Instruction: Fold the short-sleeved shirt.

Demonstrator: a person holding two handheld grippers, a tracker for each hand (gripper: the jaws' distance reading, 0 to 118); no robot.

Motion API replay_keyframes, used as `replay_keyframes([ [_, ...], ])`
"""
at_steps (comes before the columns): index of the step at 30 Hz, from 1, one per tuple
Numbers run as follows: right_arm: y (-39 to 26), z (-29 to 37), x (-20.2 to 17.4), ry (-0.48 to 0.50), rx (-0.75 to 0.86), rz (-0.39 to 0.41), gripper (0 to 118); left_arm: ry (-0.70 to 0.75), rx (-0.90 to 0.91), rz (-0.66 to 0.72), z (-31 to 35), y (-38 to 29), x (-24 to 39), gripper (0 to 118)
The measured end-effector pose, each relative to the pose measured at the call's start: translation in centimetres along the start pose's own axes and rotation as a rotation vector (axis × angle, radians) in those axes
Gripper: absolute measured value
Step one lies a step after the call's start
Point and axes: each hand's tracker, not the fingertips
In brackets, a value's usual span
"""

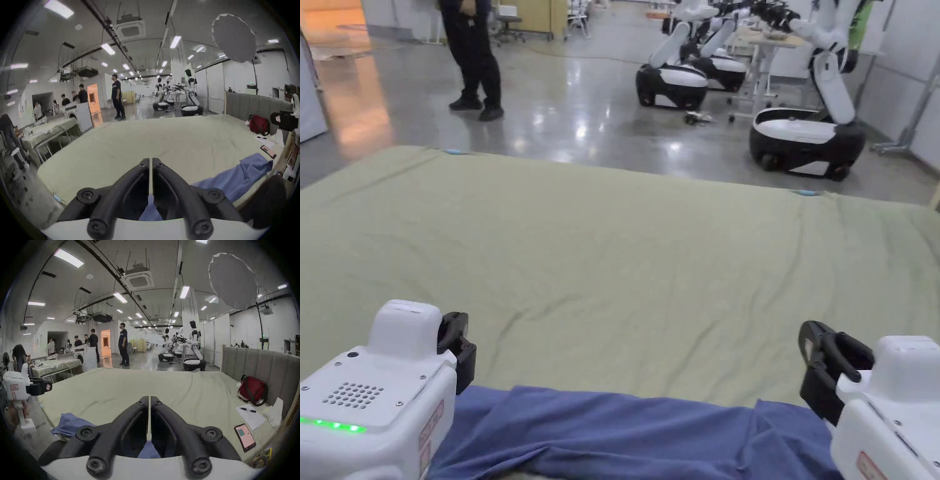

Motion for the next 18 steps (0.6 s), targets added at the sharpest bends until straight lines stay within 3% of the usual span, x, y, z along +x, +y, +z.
replay_keyframes([
  [1,-0.2,0.1,-0.1,0.004,-0.005,0.007,8,-0.009,-0.050,0.011,-0.5,-0.6,-1.3,12],
  [2,-0.4,0.1,-0.2,0.007,-0.013,0.014,8,-0.028,-0.109,0.022,-1.1,-1.4,-2.9,39],
  [3,-0.7,0.1,-0.4,0.015,-0.028,0.018,8,-0.042,-0.164,0.046,-1.7,-2.2,-4.4,98],
  [4,-1.0,0.1,-0.5,0.025,-0.041,0.020,8,-0.063,-0.220,0.070,-2.5,-3.0,-5.3,118],
  [6,-1.7,0.0,-1.0,0.027,-0.063,0.018,8,-0.117,-0.379,0.111,-4.1,-4.9,-8.0,117],
  [8,-2.4,-0.1,-1.5,0.031,-0.094,0.002,8,-0.153,-0.418,0.218,-5.3,-7.7,-9.2,117],
  [12,-3.9,-0.4,-2.4,0.022,-0.142,-0.024,8,-0.388,-0.558,0.454,-9.9,-10.2,-12.5,118],
  [14,-4.5,-0.5,-2.8,0.015,-0.164,-0.033,8,-0.639,-0.668,0.706,-10.8,-10.9,-13.1,118],
  [16,-4.9,-0.5,-3.0,0.003,-0.176,-0.038,8,-0.777,-0.581,0.886,-12.3,-12.7,-14.2,118],
  [18,-5.2,-0.5,-3.1,-0.012,-0.185,-0.046,8,-0.920,-0.568,1.160,-13.5,-12.7,-13.3,118],
])
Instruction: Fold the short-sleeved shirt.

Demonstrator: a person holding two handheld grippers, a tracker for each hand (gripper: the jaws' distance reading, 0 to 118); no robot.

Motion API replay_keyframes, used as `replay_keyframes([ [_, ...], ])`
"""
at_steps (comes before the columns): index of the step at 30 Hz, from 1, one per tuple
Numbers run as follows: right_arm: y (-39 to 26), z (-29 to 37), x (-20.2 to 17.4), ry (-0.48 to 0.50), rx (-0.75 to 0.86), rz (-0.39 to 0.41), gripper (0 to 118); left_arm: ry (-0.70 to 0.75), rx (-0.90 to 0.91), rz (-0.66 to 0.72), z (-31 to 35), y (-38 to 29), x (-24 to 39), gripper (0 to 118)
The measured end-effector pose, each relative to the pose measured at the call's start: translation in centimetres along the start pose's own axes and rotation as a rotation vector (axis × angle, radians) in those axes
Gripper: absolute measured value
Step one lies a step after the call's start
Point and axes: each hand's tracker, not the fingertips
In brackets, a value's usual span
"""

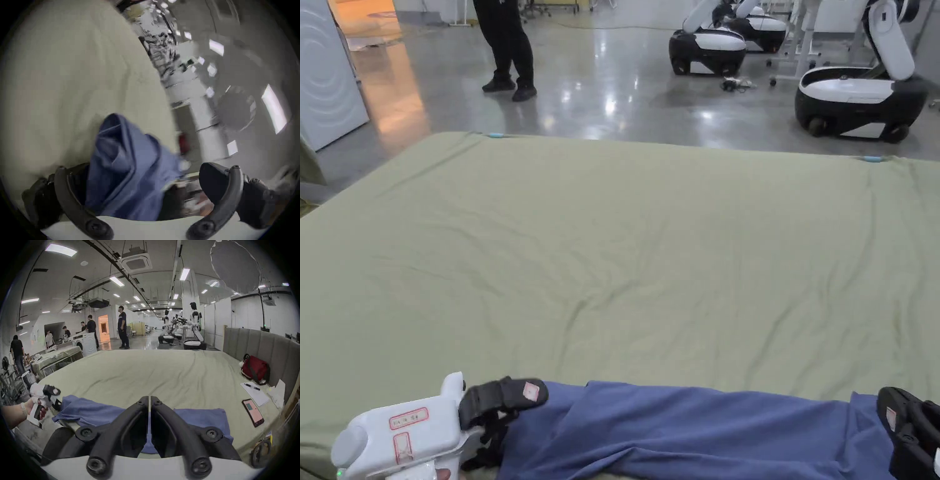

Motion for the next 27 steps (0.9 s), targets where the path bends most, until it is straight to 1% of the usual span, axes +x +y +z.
replay_keyframes([
  [1,0.0,0.1,-0.1,-0.005,-0.005,-0.009,8,-0.077,0.016,0.093,-0.3,0.4,-0.5,118],
  [2,-0.1,0.1,-0.2,-0.010,-0.009,-0.016,8,-0.086,0.016,0.111,-1.2,0.1,-0.5,114],
  [3,-0.1,0.0,-0.3,-0.015,-0.013,-0.017,8,-0.037,-0.009,0.059,-1.9,-0.3,-0.4,94],
  [4,-0.1,0.0,-0.4,-0.023,-0.014,-0.017,8,0.079,-0.046,-0.033,-3.3,-1.3,0.2,59],
  [5,-0.1,-0.1,-0.5,-0.027,-0.016,-0.016,8,0.217,-0.081,-0.100,-4.9,-2.1,0.4,19],
  [6,0.0,-0.2,-0.6,-0.029,-0.019,-0.016,8,0.320,-0.118,-0.123,-6.2,-2.8,0.0,10],
  [7,0.0,-0.3,-0.7,-0.031,-0.021,-0.016,8,0.277,-0.099,-0.123,-3.6,-2.2,0.5,10],
  [8,0.1,-0.3,-0.8,-0.034,-0.021,-0.017,8,0.189,-0.047,-0.082,-2.8,-1.9,1.2,10],
  [9,0.2,-0.3,-0.9,-0.037,-0.020,-0.016,8,0.229,0.014,-0.050,-2.5,-2.0,2.2,9],
  [10,0.2,-0.3,-1.0,-0.039,-0.021,-0.016,8,0.293,0.057,-0.086,-2.0,-2.0,3.1,9],
  [11,0.3,-0.4,-1.0,-0.042,-0.019,-0.016,8,0.333,0.078,-0.132,-0.8,1.5,1.5,9],
  [14,0.3,-0.4,-1.2,-0.038,-0.020,-0.020,8,0.416,0.218,-0.097,3.0,5.3,2.5,8],
  [15,0.3,-0.4,-1.3,-0.037,-0.016,-0.021,8,0.454,0.247,-0.096,2.0,2.1,4.3,7],
  [16,0.2,-0.4,-1.3,-0.033,-0.014,-0.023,8,0.537,0.267,-0.121,2.4,2.3,4.9,7],
  [18,0.0,-0.5,-1.4,-0.023,-0.016,-0.030,8,0.585,0.265,-0.148,2.2,2.1,6.3,8],
  [19,-0.1,-0.6,-1.5,-0.019,-0.017,-0.032,8,0.600,0.272,-0.199,2.3,2.1,6.2,8],
  [21,-0.2,-0.7,-1.5,-0.012,-0.021,-0.031,8,0.654,0.257,-0.319,0.2,0.2,9.2,8],
  [22,-0.3,-0.7,-1.4,-0.008,-0.024,-0.033,8,0.706,0.262,-0.390,-1.4,-1.0,10.9,8],
  [25,-0.1,-0.6,-1.1,0.009,-0.024,-0.038,8,0.830,0.231,-0.654,-7.2,-6.4,14.6,8],
  [26,0.0,-0.5,-0.9,0.012,-0.020,-0.037,8,0.840,0.223,-0.720,-9.5,-8.1,15.4,8],
  [27,0.0,-0.4,-0.8,0.017,-0.017,-0.040,8,0.809,0.201,-0.753,-10.9,-8.2,14.1,7],
])
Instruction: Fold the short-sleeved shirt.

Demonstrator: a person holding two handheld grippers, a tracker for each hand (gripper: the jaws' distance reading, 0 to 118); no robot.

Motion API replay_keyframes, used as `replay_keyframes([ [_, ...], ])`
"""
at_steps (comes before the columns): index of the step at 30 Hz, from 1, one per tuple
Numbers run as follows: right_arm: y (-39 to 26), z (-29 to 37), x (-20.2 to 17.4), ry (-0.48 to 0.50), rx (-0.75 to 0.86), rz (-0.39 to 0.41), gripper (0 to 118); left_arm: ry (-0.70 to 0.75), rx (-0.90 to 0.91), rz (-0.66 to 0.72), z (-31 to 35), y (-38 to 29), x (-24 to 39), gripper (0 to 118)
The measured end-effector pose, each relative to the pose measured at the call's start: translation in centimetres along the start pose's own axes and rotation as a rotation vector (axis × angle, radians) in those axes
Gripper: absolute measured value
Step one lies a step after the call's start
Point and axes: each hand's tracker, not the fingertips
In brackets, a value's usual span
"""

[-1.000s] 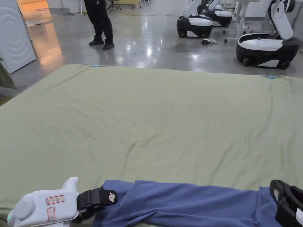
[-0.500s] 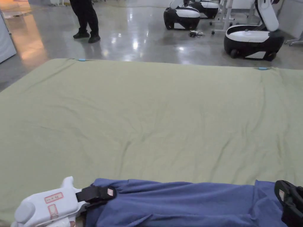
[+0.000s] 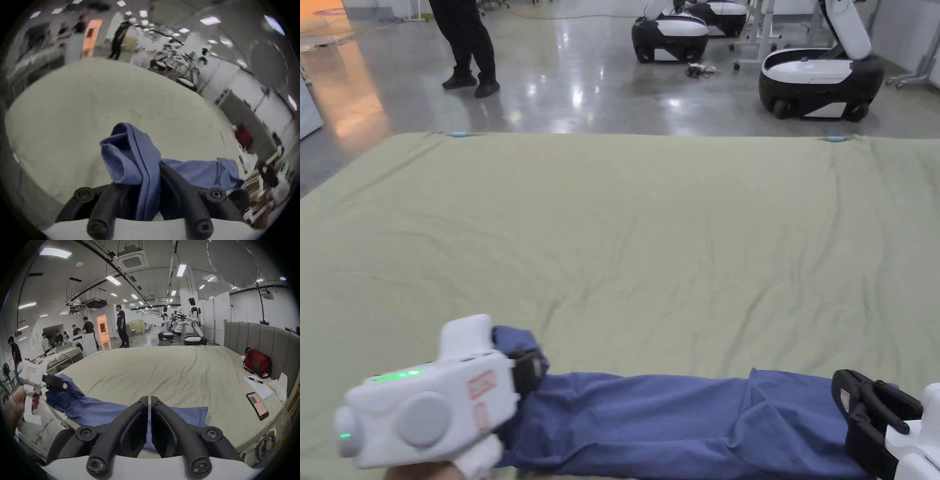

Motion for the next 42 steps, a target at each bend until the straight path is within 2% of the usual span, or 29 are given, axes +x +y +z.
replay_keyframes([
  [3,0.0,0.5,0.7,0.011,0.011,-0.003,9,-0.054,-0.053,-0.077,-4.0,-2.4,6.7,7],
  [5,-0.2,1.0,1.3,0.011,0.018,0.008,9,-0.072,-0.101,-0.076,-7.1,-4.7,10.4,7],
  [6,-0.3,1.1,1.7,0.011,0.020,0.009,9,-0.064,-0.122,-0.071,-8.8,-5.4,11.3,7],
  [8,-0.3,1.5,2.7,0.007,0.021,0.003,9,0.050,-0.162,-0.148,-11.5,-7.0,12.6,7],
  [10,-0.2,2.0,3.5,0.004,0.029,-0.008,9,0.059,-0.156,-0.158,-12.7,-7.7,12.2,13],
  [11,-0.1,2.2,3.8,0.004,0.032,-0.009,9,0.046,-0.155,-0.159,-12.4,-7.5,11.8,29],
  [12,0.0,2.2,4.1,0.004,0.033,-0.007,9,-0.008,-0.156,-0.158,-10.9,-7.3,12.0,70],
  [13,0.0,2.3,4.2,0.004,0.035,-0.002,9,-0.085,-0.182,-0.140,-10.2,-6.6,11.9,97],
  [14,0.1,2.4,4.3,0.006,0.038,0.004,9,-0.119,-0.200,-0.128,-9.3,-5.9,12.0,103],
  [18,0.3,2.8,4.3,0.016,0.049,0.022,10,-0.140,0.046,-0.158,-3.1,-3.8,10.7,102],
  [20,0.2,2.9,4.4,0.026,0.051,0.007,10,-0.106,0.070,-0.049,-2.3,-3.1,8.6,101],
  [23,-0.1,2.7,4.6,0.036,0.047,-0.022,10,-0.034,0.058,0.101,-3.0,-2.9,5.1,77],
  [24,-0.2,2.6,4.6,0.034,0.045,-0.023,10,-0.047,0.021,0.125,-3.3,-3.0,4.5,77],
  [26,-0.3,2.5,4.8,0.034,0.038,-0.036,10,-0.107,-0.054,0.123,-4.2,-4.0,4.8,15],
  [27,-0.3,2.3,4.9,0.038,0.032,-0.044,10,-0.165,-0.068,0.113,-4.7,-4.6,5.5,10],
  [31,-0.6,2.0,5.1,0.028,0.016,-0.049,10,-0.278,-0.152,0.096,-8.0,-7.0,10.1,11],
  [35,-0.7,2.1,5.4,0.015,0.005,-0.057,10,-0.305,-0.238,0.054,-12.4,-8.4,13.8,11],
  [37,-0.7,2.0,5.5,0.012,-0.002,-0.058,10,-0.276,-0.166,0.008,-10.9,-8.0,13.7,11],
  [39,-0.6,2.0,5.4,0.007,0.000,-0.056,10,-0.331,-0.120,0.034,-8.8,-7.2,12.2,10],
  [40,-0.6,2.0,5.2,0.010,0.002,-0.057,10,-0.310,-0.124,0.033,-8.2,-6.7,10.7,10],
  [42,-0.7,1.5,4.7,0.018,-0.004,-0.056,10,-0.176,-0.130,0.021,-7.5,-6.2,7.9,10],
])
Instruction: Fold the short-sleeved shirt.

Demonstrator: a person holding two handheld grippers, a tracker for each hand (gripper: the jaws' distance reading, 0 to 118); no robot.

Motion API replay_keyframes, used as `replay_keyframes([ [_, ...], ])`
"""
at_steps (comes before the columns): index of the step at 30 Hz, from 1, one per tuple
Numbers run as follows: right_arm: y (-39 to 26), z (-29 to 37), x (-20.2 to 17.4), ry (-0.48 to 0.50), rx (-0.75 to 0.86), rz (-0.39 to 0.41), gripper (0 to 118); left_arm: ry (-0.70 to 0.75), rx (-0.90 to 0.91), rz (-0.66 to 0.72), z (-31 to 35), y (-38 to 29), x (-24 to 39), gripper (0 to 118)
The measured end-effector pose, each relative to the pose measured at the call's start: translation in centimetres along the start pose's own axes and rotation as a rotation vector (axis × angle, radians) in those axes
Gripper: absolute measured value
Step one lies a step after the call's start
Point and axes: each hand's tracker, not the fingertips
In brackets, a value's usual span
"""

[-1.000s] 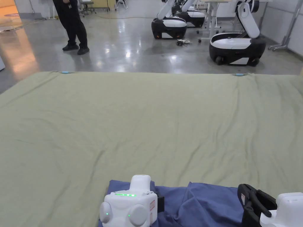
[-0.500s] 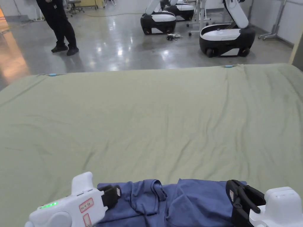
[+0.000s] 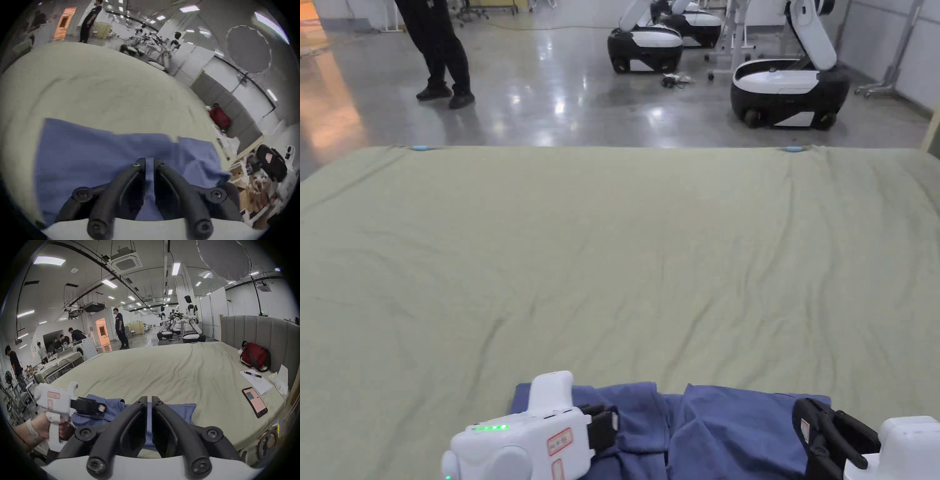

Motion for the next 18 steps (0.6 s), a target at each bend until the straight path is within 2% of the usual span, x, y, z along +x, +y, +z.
replay_keyframes([
  [3,-0.4,-0.8,-1.2,0.014,-0.021,0.019,10,0.028,0.048,-0.003,3.4,0.4,-4.0,11],
  [4,-0.5,-1.0,-1.7,0.024,-0.028,0.023,10,0.016,0.088,-0.011,4.9,0.6,-5.1,16],
  [5,-0.5,-1.1,-2.1,0.032,-0.032,0.024,10,0.019,0.106,-0.011,6.5,0.7,-6.2,40],
  [6,-0.5,-1.2,-2.4,0.039,-0.035,0.025,10,0.016,0.108,0.006,7.6,1.1,-7.4,90],
  [7,-0.5,-1.4,-2.8,0.047,-0.039,0.030,10,-0.012,0.107,0.068,8.1,1.6,-9.2,115],
  [9,-0.5,-1.7,-3.6,0.052,-0.047,0.045,10,-0.066,0.064,0.197,8.4,2.2,-12.3,118],
  [11,-0.4,-2.1,-4.2,0.054,-0.051,0.053,10,-0.202,0.058,0.334,8.5,2.4,-13.6,118],
  [14,-0.2,-2.4,-5.1,0.058,-0.055,0.050,10,-0.590,-0.042,0.657,5.2,1.3,-18.5,118],
  [15,-0.1,-2.4,-5.4,0.058,-0.054,0.050,10,-0.664,-0.079,0.745,3.3,0.5,-19.1,118],
  [16,0.0,-2.4,-5.7,0.058,-0.054,0.052,10,-0.727,-0.086,0.792,1.9,-0.4,-19.2,118],
  [18,0.1,-2.3,-6.1,0.049,-0.054,0.059,10,-0.836,-0.018,0.753,0.6,-0.7,-17.7,117],
])
